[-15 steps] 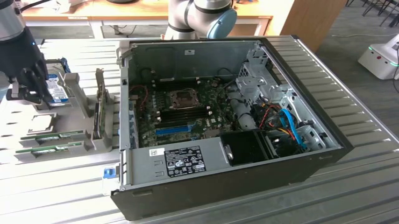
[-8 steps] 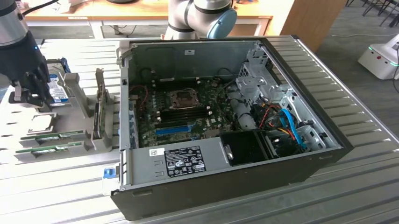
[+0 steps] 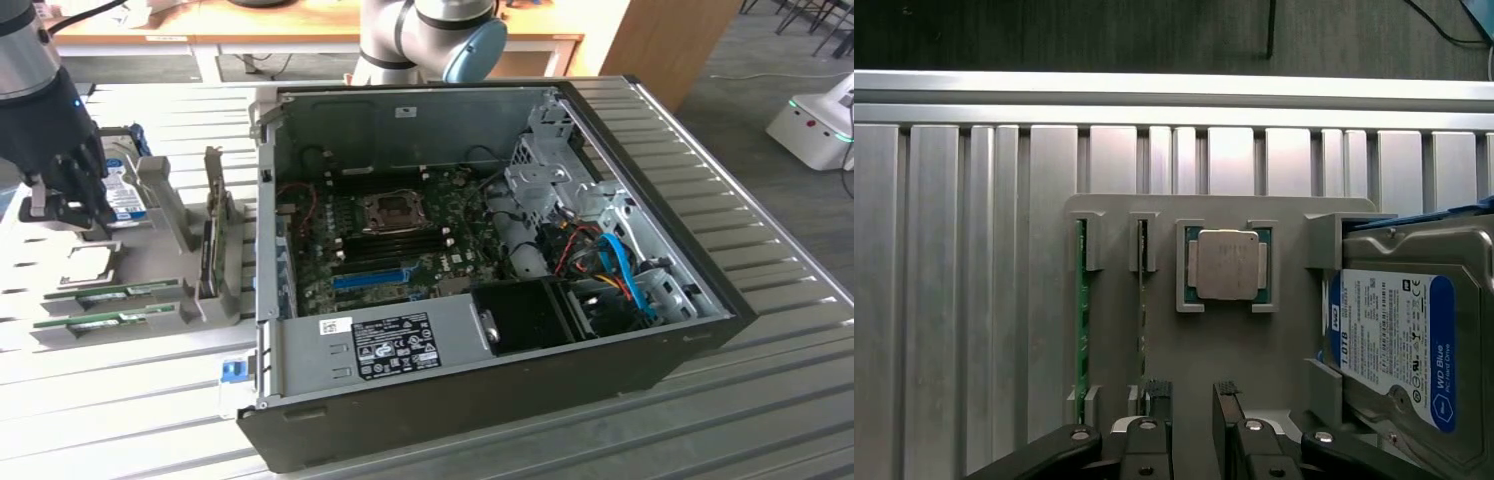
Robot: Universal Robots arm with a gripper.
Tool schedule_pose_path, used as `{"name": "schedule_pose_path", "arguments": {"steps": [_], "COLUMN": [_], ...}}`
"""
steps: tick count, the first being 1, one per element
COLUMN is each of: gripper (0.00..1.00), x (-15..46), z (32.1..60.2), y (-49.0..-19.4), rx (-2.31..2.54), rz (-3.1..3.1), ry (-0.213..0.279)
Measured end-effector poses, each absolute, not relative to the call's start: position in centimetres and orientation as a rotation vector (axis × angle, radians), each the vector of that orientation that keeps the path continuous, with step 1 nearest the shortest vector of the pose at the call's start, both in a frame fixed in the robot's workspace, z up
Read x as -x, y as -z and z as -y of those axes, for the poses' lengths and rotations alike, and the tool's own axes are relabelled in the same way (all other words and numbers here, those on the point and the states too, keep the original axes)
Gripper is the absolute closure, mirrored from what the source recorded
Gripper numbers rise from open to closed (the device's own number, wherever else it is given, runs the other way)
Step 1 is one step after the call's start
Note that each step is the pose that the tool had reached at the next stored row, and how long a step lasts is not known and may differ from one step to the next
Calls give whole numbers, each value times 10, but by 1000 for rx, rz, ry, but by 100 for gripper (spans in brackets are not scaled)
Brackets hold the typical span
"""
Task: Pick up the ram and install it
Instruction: 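Pick up the ram and move it above insertion slot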
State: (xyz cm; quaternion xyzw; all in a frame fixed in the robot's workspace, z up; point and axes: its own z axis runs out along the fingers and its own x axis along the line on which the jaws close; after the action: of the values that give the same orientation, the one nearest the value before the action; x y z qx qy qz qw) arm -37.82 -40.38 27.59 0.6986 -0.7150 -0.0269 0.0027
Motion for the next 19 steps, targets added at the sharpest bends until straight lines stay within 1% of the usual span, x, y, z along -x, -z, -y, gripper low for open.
{"name": "schedule_pose_path", "arguments": {"steps": [19], "gripper": [70], "x": [378], "z": [422], "y": [-276], "rx": [-2191], "rz": [2242], "ry": [85]}}
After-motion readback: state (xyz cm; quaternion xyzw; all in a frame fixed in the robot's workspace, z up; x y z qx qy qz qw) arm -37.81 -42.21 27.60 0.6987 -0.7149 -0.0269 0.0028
